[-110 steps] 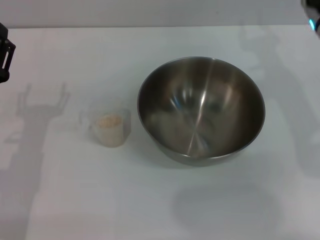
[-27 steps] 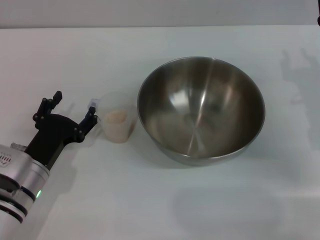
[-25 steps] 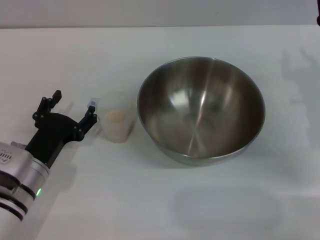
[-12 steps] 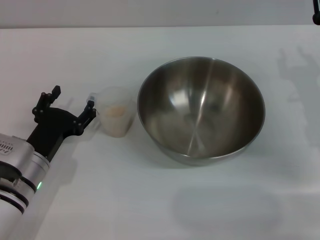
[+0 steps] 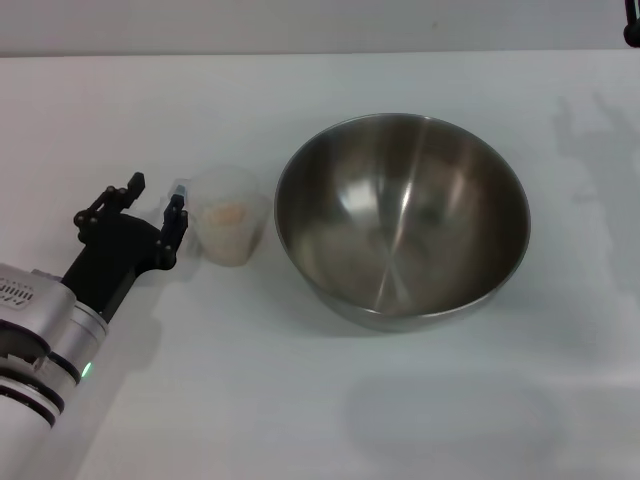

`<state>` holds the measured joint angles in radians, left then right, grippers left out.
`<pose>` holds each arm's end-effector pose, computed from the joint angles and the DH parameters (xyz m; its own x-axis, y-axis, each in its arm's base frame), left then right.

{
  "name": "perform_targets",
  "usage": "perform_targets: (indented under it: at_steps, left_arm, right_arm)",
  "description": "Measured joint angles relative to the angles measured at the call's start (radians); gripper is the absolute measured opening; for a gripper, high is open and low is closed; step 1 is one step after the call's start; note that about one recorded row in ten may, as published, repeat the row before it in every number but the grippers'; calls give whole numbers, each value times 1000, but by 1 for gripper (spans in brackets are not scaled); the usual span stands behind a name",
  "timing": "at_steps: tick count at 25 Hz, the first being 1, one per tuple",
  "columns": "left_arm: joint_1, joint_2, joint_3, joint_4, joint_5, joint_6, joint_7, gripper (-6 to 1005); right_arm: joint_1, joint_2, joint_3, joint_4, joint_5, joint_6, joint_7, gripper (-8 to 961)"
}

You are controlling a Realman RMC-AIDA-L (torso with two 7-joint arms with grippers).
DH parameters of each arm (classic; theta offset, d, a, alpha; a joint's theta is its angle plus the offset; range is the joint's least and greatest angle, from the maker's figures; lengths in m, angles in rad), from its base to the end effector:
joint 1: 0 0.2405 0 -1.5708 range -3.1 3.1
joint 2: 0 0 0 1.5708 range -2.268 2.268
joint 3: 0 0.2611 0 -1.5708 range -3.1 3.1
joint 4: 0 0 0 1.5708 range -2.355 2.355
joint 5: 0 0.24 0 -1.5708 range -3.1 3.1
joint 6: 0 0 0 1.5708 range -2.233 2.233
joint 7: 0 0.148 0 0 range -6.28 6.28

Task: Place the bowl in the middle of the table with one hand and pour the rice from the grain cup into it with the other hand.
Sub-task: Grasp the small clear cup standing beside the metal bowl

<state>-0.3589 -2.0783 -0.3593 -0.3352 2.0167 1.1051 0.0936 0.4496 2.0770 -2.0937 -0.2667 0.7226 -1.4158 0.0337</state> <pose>-0.3300 0.3012 -0.1078 0.8063 0.0489 0.5895 0.5653 -0.3568 -0.7437 0.2941 0.3640 0.0018 0.6480 0.4057 -0.6446 -0.6598 -0.1237 -0.7412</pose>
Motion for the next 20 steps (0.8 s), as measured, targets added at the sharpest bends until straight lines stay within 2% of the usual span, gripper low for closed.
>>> perform_targets:
  at_steps: [4, 10, 15, 20]
  left_arm:
    - [0, 0, 2, 0, 2, 3, 0, 430]
    - [-10, 0, 2, -5, 2, 1, -10, 195]
    - [-11, 0, -4, -15, 2, 7, -11, 120]
    - [-11, -1, -20, -24, -6, 73, 15, 45]
  right_arm:
    - [0, 0, 0, 0, 0, 0, 0, 457]
    - [0, 0, 1, 2, 0, -6, 0, 457]
    - [0, 0, 2, 6, 0, -8, 0, 457]
    - [0, -1, 2, 6, 0, -9, 0, 458]
